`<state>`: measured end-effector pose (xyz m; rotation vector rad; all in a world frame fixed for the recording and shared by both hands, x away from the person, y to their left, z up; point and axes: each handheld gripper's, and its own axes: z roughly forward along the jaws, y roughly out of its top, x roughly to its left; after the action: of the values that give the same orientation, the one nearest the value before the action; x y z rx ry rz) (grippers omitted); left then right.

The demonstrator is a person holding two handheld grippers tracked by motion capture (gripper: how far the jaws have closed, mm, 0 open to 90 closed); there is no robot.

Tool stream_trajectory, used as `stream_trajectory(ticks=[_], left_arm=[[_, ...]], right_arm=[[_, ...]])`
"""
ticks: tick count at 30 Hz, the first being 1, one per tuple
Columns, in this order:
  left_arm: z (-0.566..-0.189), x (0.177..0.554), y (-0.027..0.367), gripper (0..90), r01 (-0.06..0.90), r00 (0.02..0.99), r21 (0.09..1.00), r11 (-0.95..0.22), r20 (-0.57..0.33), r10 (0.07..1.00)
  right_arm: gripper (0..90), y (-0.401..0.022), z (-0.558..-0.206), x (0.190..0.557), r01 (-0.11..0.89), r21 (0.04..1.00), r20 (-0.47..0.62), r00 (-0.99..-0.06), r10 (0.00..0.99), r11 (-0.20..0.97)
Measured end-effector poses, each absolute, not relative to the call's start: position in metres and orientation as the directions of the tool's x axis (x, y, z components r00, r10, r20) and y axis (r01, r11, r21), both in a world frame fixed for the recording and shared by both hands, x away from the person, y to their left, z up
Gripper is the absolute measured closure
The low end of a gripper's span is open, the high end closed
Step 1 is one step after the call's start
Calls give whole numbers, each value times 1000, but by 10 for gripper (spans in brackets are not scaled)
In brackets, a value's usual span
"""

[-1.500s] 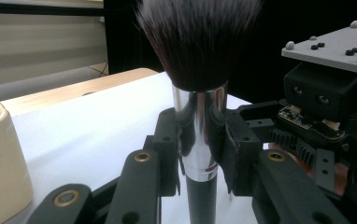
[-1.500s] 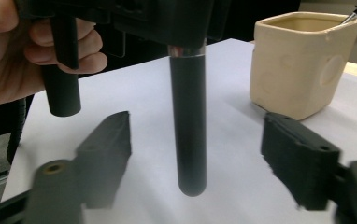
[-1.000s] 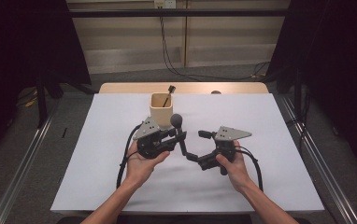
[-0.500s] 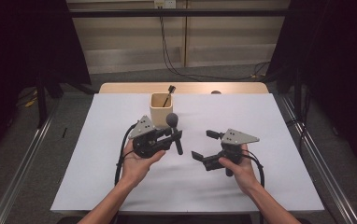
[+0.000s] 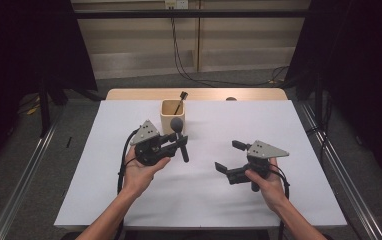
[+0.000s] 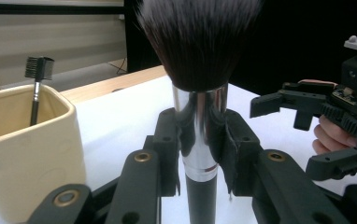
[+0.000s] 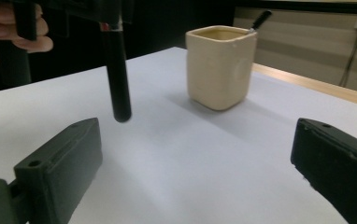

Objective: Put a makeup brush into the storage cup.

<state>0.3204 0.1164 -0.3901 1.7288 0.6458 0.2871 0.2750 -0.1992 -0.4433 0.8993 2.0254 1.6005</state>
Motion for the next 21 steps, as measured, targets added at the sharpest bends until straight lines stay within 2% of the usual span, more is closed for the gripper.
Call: stream_trajectory(ticks=[16,21], left_arm=[[-383,329,132,705,266,801,954,-138,-140,583],[-381,329,136,705,265,794,955,-136,-136,592]], right_arm=[[2,-245,-448,253,257,962,85,-600,795,91],[2,-251,-450,247,257,962,79,-591,803,95]])
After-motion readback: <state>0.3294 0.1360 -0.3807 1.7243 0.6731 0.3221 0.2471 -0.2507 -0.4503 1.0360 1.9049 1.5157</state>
